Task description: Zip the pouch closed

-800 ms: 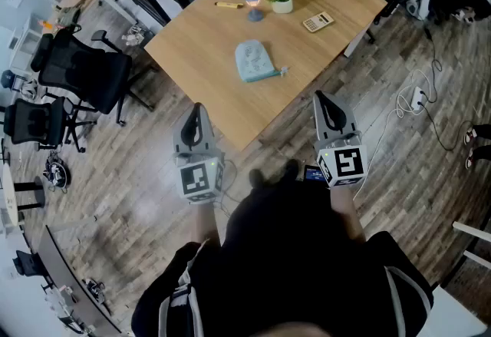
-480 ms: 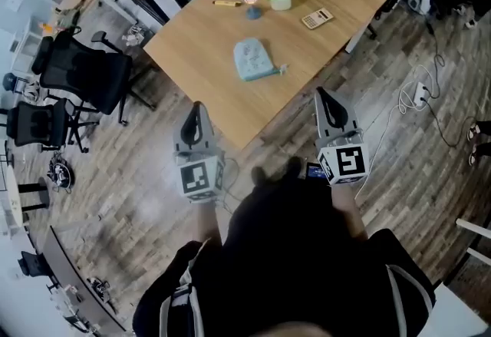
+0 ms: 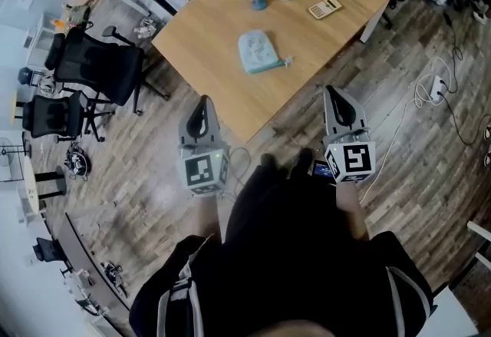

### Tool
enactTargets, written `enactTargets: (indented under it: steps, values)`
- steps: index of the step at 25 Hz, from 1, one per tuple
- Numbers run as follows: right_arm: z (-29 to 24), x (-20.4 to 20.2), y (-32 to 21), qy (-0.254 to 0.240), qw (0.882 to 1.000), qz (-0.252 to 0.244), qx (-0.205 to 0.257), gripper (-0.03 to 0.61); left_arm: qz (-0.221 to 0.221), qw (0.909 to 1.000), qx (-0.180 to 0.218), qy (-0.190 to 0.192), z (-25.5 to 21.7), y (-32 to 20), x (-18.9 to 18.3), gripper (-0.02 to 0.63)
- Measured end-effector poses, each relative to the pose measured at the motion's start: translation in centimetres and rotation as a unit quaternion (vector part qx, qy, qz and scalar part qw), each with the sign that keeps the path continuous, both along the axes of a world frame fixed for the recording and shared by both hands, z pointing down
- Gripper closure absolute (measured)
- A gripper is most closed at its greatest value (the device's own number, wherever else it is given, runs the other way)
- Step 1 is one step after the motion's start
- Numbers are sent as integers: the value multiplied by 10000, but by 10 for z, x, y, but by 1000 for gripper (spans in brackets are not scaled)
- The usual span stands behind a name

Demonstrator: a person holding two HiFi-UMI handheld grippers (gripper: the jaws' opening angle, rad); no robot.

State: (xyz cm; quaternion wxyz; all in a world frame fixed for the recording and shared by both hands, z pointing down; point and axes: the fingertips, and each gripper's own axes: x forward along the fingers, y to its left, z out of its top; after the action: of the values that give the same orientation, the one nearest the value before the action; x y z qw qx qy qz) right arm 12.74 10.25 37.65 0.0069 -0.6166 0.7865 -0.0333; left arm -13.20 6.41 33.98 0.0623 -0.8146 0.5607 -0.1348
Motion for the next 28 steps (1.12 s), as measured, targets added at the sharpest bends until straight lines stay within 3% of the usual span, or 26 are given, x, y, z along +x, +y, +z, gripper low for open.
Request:
enactTargets:
  steps: [6,13,23,28]
  values:
    - [8,-4,-10,-79,9999,-69,-25,563,-7,10000,-63,-38,7,-9,-2,614]
    - [15,-37,-49,136,9997,-102,-175,563,-7,9997,-221,140,30,-46,-29,615]
    - [2,-110,-154,721,9967,-126,-352,563,669,9939,-437,763,51,-148,-60,615]
    - [8,-120,-188,862,9946,-256,-527,563,664,9908,-626,1003,63,-177,-60,615]
